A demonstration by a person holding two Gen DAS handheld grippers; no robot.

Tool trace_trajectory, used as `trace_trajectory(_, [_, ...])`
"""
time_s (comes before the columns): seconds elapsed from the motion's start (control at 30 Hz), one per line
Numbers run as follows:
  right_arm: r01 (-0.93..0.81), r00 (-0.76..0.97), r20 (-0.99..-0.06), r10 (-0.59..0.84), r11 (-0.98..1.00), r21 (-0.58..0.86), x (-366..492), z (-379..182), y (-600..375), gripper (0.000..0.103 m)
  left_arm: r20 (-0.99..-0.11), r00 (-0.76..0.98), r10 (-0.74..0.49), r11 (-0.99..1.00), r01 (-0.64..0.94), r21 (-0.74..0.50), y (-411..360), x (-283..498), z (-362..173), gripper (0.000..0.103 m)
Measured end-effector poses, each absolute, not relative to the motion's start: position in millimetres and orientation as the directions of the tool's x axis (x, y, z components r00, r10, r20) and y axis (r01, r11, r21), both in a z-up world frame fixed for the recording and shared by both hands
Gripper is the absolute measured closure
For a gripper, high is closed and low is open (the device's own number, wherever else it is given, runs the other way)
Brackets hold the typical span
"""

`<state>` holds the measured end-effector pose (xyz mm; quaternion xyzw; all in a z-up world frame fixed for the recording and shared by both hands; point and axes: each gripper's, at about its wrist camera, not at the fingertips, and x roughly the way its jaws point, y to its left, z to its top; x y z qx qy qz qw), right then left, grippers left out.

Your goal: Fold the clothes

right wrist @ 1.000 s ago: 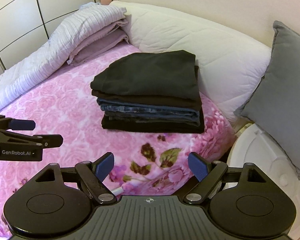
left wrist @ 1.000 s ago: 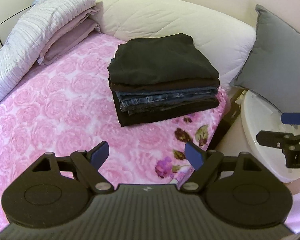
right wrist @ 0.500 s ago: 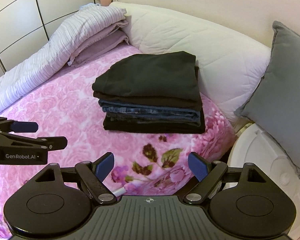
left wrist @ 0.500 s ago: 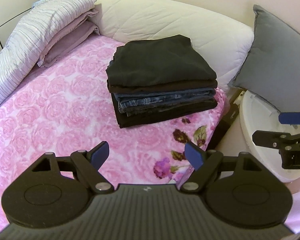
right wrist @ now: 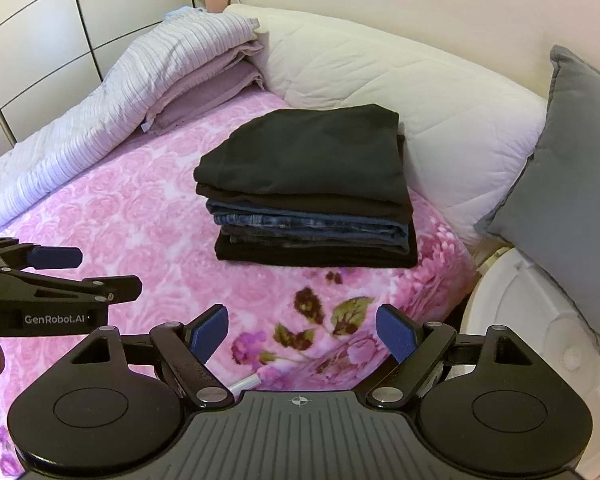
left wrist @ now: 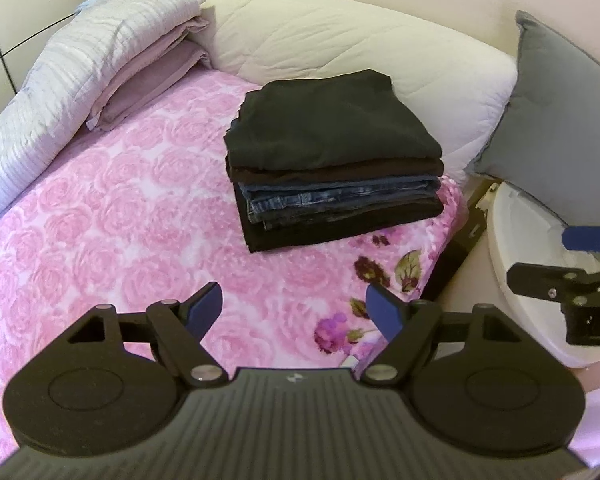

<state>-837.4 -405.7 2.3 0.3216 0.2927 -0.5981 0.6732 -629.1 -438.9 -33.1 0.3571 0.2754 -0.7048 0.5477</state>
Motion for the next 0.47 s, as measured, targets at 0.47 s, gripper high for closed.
trace_trajectory(0.47, [0.994,0.108,-0.771,-0.627,0.072,0.081,-835.9,6.6,-401.8,0.019,-0.802,-0.144,-0.58,-0.266,0.964,0.019,-432.3,-632.1,-34.2,0.025])
